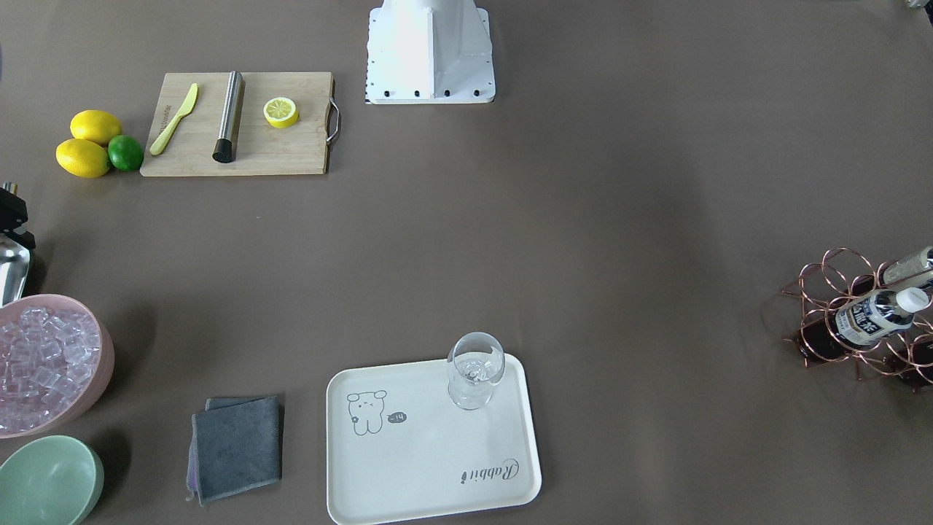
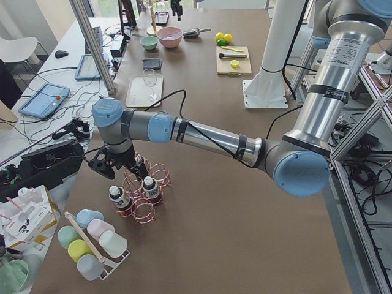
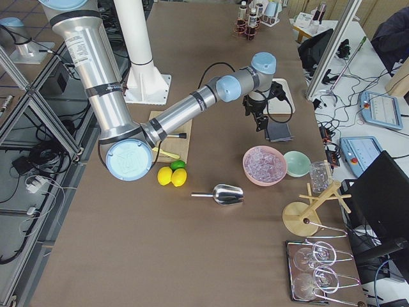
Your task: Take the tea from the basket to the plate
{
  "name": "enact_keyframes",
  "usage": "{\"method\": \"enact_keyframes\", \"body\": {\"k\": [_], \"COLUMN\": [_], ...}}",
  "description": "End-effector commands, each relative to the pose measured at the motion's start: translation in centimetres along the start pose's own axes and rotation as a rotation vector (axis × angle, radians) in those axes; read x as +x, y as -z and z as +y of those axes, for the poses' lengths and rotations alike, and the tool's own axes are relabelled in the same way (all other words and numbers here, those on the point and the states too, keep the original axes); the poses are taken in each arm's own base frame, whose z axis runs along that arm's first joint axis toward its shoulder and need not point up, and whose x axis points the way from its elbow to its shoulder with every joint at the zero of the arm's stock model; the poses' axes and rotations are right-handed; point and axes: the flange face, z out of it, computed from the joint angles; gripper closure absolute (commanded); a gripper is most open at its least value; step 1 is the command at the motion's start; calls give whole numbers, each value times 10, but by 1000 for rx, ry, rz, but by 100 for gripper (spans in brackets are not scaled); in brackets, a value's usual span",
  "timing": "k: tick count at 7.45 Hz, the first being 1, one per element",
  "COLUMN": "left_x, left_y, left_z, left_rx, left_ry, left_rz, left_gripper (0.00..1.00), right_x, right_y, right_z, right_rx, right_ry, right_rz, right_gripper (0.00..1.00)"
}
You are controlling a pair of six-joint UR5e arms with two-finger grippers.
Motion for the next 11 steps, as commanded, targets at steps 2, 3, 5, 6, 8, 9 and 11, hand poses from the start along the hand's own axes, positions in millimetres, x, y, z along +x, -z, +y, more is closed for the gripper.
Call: {"method": "enact_keyframes", "body": {"k": [2,3,5,6,8,9,11], "left_x": [12,13,14,16,18,19,20], "left_y": [-1,-1,-3,-1,1,0,1], "left_z": [9,10,13,14,15,16,17], "left_rx": [3,3,-1,0,1,2,3], "left_ry": [42,42,37,37,35,65,74], "left_rz": [23,23,20,23,25,32,36], "left_gripper": [14,15,38,45,58,68,100], "right_x": [-42,-58,-84,-89,-98,-106,-115], "right_y": [0,1,0,-1,-7,-5,-11], "right_z": [-22,-27,-39,-39,-40,-45,-43], "right_rx": [18,26,28,27,17,21,1], "right_ry": [59,88,121,128,141,151,160], "right_rz": [-20,-30,-55,-64,-77,-84,-137], "right_gripper": [0,0,0,0,0,0,0]}}
